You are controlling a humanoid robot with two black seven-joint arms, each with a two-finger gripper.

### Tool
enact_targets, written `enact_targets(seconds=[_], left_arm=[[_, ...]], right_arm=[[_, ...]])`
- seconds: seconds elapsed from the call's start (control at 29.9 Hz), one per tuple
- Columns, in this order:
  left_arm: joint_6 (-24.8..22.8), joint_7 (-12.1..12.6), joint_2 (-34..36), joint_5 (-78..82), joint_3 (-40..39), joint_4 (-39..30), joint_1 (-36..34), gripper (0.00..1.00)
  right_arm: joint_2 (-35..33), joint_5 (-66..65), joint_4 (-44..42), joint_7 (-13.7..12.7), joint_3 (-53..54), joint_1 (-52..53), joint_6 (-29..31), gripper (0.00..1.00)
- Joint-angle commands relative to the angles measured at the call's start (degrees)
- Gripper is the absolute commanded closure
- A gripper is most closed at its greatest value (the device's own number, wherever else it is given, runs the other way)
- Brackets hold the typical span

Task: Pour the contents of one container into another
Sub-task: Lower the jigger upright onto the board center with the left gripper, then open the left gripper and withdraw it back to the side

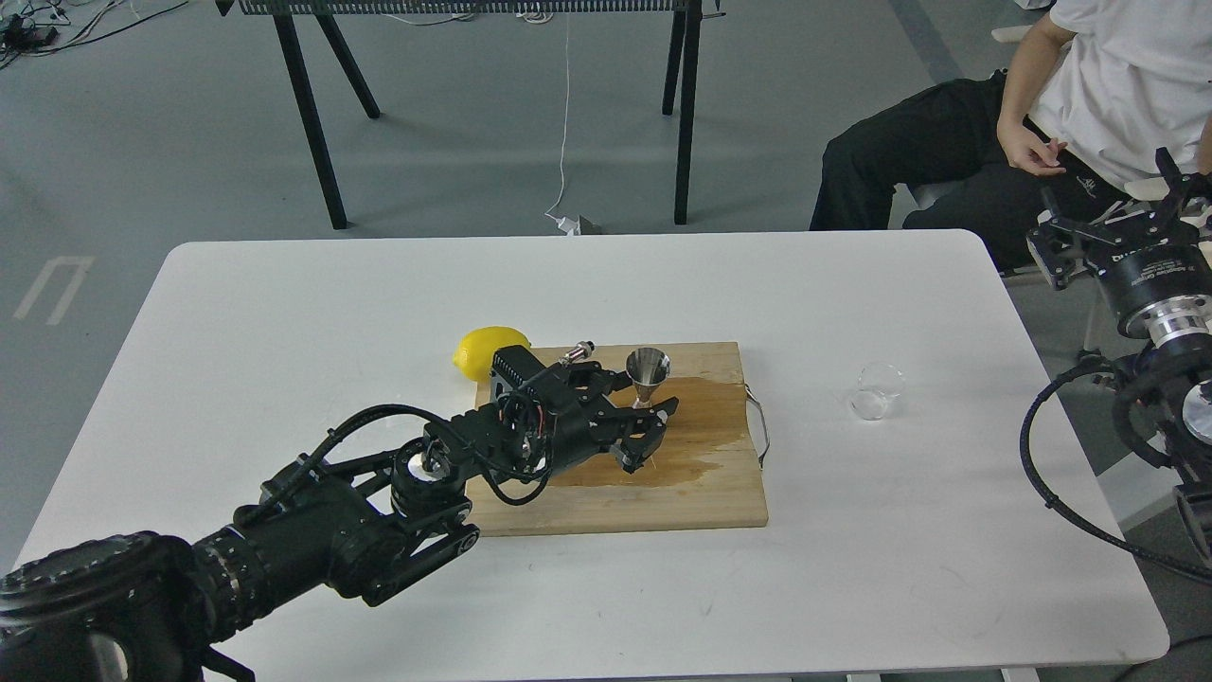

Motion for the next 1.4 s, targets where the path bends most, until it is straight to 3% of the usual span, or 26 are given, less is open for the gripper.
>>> enact_targets(seconds=[0.0, 0.13, 0.27, 0.53, 0.7, 0.84, 0.9, 1.0, 1.1, 1.24, 1.37], left_arm=[[0.3, -0.8, 1.1, 0.0, 0.0, -0.2, 1.0, 0.15], [0.9, -3.2, 4.9, 0.0, 0.0, -0.2, 1.5, 0.13], [2.7, -3.3, 7.8, 0.0, -0.9, -1.4, 2.7, 0.13], [1.7, -2.8, 20.0, 0.0, -2.1, -14.5, 4.0, 0.13], [3.3, -4.0, 27.7, 0.0, -2.3, -16.8, 4.2, 0.10], [3.9, -6.3, 30.2, -1.1, -5.3, -16.8, 3.4, 0.10], [3.7, -8.0, 30.6, -8.7, -9.2, -16.9, 3.5, 0.04], [3.3, -11.5, 30.7, -20.4, -12.9, -16.9, 3.7, 0.03], [1.8, -15.6, 30.8, -33.1, -14.2, -16.9, 3.4, 0.03], [-2.5, -15.7, 30.4, -49.2, -17.8, -16.9, 2.7, 0.02], [-13.9, -15.7, 30.0, -70.1, -23.9, -16.7, 2.6, 0.02]], right_arm=[[-0.2, 0.0, 0.1, 0.0, 0.2, -0.3, 0.0, 0.00], [-0.3, 0.0, 0.0, 0.0, 0.2, -0.3, 0.0, 0.00], [-0.2, 0.0, 0.1, 0.0, 0.1, -0.3, 0.0, 0.00], [-2.9, -0.2, 0.0, -0.2, -0.7, -0.3, 0.0, 0.00], [-5.8, -0.2, 0.2, -0.6, -0.8, -0.9, 0.0, 0.00], [-6.1, -0.2, 0.0, -0.7, -0.7, -0.8, 0.0, 0.00], [-6.1, -0.2, 0.0, -0.7, -0.7, -0.7, 0.0, 0.00], [-6.1, -0.2, 0.9, -0.9, -1.0, -1.3, 0.0, 0.00], [-6.0, 0.2, 2.1, -1.3, -1.2, -4.1, 0.0, 0.00], [-6.0, 0.7, 4.8, -1.6, -0.9, -7.8, 0.0, 0.00], [-5.9, 4.1, 8.9, -1.8, -1.1, -11.9, 0.0, 0.00]])
